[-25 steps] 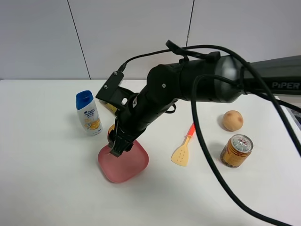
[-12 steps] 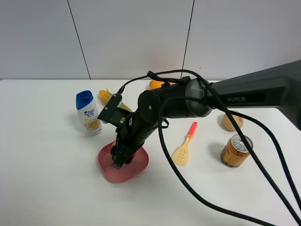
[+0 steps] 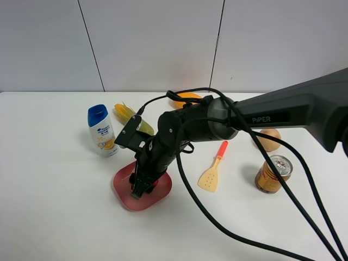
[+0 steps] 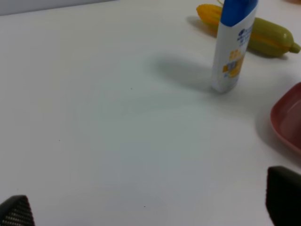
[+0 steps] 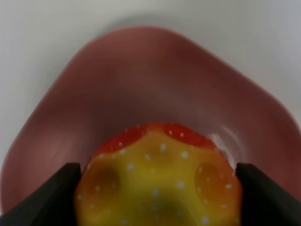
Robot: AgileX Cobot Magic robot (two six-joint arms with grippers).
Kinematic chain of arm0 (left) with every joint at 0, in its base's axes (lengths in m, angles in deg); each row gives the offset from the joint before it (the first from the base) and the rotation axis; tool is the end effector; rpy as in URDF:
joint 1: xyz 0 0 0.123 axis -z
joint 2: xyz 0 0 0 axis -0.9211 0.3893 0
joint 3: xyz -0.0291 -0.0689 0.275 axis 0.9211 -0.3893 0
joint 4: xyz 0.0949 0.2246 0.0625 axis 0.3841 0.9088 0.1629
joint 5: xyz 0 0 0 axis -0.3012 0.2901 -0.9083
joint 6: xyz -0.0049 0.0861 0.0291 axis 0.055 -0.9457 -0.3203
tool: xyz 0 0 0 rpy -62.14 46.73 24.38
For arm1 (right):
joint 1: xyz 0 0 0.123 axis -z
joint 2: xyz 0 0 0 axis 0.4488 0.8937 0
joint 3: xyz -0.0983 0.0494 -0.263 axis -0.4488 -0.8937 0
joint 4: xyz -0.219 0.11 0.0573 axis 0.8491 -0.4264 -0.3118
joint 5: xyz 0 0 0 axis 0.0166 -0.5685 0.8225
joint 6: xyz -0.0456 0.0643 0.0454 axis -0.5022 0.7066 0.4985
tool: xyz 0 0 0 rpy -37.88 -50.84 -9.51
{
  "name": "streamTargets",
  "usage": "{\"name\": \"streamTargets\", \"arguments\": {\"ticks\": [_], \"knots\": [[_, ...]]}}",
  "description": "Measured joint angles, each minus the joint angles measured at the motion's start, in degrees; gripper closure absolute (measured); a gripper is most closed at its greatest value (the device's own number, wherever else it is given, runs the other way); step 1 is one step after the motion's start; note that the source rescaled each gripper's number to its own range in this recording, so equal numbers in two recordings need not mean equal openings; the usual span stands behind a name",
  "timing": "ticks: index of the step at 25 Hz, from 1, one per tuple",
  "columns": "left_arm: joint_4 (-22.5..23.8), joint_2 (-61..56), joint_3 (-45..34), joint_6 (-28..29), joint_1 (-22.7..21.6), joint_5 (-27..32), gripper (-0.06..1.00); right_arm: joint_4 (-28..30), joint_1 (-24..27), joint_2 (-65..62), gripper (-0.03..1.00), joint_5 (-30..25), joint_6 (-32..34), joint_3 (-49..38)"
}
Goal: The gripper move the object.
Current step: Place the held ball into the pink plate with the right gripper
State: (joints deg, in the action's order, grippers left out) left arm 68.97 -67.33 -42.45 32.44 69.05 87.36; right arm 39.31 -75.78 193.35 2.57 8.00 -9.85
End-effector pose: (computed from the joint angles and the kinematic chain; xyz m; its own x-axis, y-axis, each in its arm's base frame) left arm -0.0059 0.0029 0.2792 -0.4379 0.0545 -0.8974 0.0250 0.9985 0.0485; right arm 0.2565 0.3174 0.1225 -0.3183 -0.8400 -0.4395 -0.9351 0.3543 0.0002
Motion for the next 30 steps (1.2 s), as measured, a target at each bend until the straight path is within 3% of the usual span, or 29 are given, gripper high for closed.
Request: {"name": "streamTargets", "arguments": {"ticks": [14,15,18,20,27,30], "knots": [[0.0,0.0,0.0,0.0,0.0,0.0,-0.06,-0.1,0.0,0.0,0.96,-1.8,0.0,0.0],[0.0,0.0,0.0,0.0,0.0,0.0,-0.06,-0.4,0.0,0.0,0.91,-1.8,0.0,0.0],[0.0,0.0,0.0,0.0,0.0,0.0,-0.06,-1.2,0.0,-0.2,0.57,-1.8,0.0,0.0],[0.0,0.0,0.0,0.0,0.0,0.0,-0.06,-1.4,0.0,-0.2,0.46,-1.7,0.0,0.0],[0.0,0.0,0.0,0.0,0.0,0.0,-0.06,-1.5,0.0,-0.9,0.39,-2.8,0.6,0.0],[0.0,0.0,0.0,0.0,0.0,0.0,-0.06,-1.3,0.0,-3.7,0.26,-6.1,3.1,0.0]]}}
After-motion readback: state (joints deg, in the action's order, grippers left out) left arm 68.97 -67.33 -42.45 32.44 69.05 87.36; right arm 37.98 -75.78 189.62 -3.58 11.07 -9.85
